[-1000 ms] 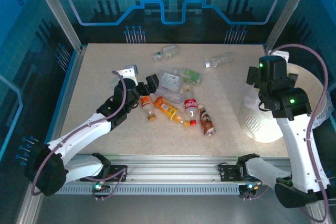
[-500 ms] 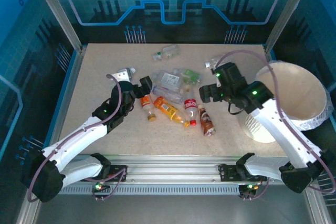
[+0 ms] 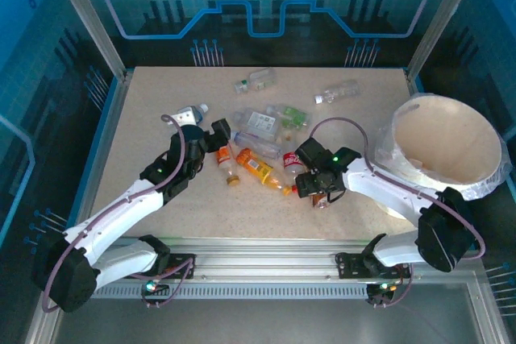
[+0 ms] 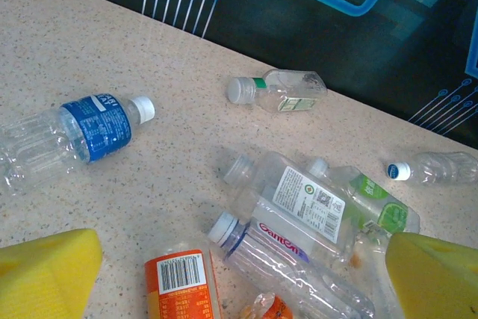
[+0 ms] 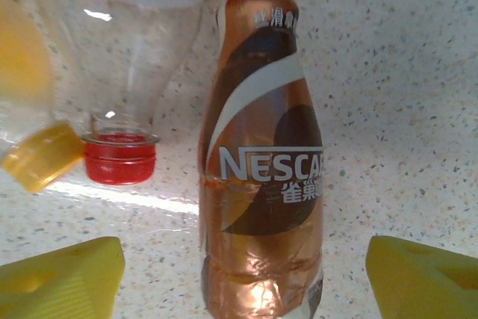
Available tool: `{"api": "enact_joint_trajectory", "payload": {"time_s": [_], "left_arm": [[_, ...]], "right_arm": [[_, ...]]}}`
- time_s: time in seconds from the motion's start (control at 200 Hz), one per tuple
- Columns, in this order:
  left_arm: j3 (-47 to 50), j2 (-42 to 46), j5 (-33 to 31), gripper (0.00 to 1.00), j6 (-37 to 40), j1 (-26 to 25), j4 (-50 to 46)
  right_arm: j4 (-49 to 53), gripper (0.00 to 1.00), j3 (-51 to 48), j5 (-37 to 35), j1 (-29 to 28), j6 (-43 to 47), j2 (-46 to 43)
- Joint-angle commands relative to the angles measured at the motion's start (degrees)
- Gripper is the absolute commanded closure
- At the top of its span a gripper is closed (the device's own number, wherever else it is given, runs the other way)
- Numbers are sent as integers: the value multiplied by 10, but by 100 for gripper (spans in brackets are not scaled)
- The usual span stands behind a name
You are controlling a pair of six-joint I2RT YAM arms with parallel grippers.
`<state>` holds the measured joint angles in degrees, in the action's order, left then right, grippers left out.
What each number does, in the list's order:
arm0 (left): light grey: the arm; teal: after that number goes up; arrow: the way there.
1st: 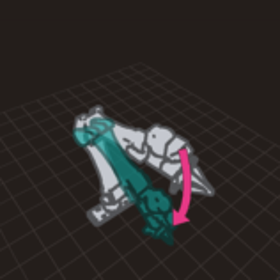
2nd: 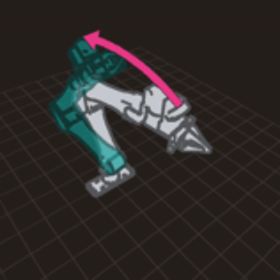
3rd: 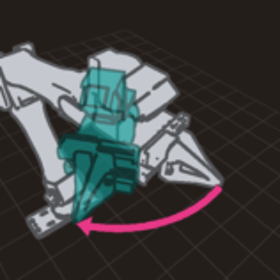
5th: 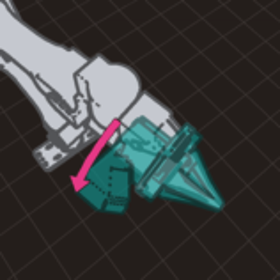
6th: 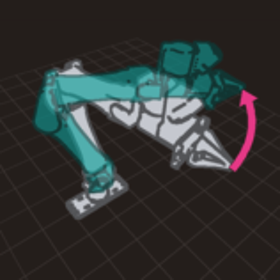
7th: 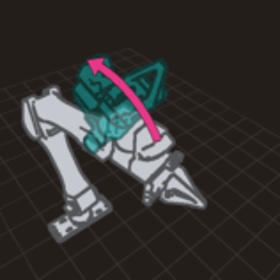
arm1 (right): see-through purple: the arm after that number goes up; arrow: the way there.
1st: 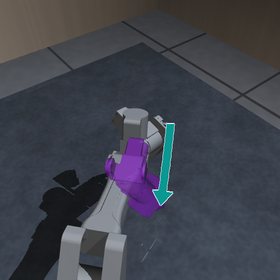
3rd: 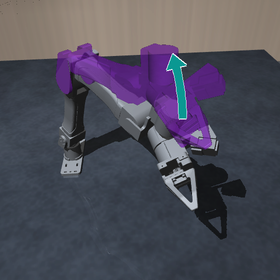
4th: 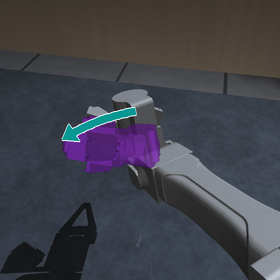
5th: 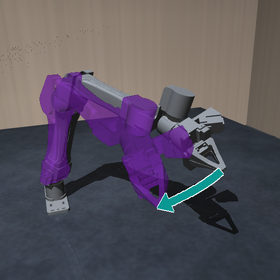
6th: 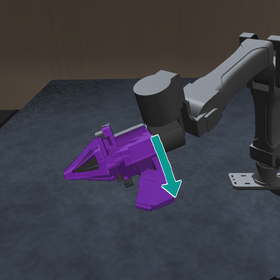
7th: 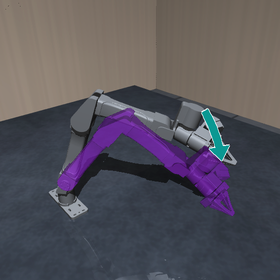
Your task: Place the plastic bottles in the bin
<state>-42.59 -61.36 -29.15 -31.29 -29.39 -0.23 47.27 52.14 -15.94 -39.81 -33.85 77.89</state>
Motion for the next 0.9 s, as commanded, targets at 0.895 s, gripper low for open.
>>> {"api": "enact_joint_trajectory", "payload": {"time_s": [0.895], "left_arm": [[-13,-16,89,1,17,16,-6]], "right_arm": [[-172,43,-113,-33,-14,-27,108]]}}
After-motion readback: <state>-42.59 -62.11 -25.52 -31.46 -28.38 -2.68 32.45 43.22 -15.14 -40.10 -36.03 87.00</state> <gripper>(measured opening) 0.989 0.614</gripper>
